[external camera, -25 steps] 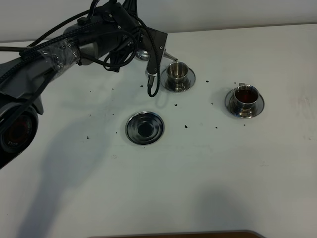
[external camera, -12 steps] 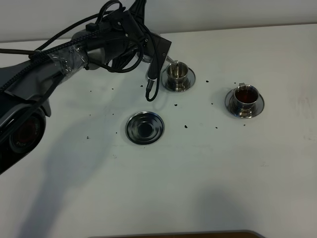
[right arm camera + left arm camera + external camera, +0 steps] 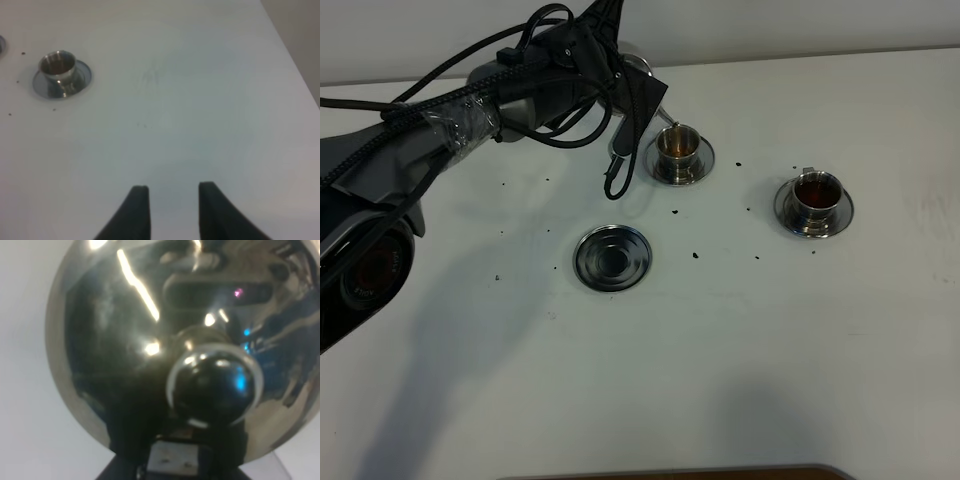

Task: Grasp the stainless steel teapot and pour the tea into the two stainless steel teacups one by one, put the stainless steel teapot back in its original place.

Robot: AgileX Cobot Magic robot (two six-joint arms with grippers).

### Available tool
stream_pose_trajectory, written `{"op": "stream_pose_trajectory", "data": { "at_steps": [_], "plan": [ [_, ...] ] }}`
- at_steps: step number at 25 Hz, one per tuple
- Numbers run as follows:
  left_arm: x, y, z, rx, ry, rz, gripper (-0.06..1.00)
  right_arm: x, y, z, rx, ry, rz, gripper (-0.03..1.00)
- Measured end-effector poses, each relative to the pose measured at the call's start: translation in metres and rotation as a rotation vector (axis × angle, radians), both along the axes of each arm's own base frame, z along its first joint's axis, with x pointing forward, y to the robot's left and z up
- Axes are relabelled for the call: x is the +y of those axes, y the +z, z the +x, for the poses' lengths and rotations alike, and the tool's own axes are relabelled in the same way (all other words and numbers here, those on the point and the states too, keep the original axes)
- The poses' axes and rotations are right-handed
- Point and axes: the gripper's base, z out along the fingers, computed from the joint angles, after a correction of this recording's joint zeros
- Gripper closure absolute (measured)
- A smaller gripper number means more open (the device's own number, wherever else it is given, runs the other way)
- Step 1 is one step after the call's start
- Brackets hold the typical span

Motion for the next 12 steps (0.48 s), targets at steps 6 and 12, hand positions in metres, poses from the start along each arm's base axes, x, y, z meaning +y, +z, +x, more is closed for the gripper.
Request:
{"op": "stream_pose_trajectory", "data": {
  "at_steps": [6,12],
  "plan": [
    [-0.0014,0.0024,0.0015,-0.03,-0.035,0.03,0.69,0.0,0.0,0.0,0.0,0.0,0.0,0.72],
    [-0.0016,0.0033,0.0021,-0.041,-0.047,0.045,0.69,0.0,0.0,0.0,0.0,0.0,0.0,0.72]
  ]
}}
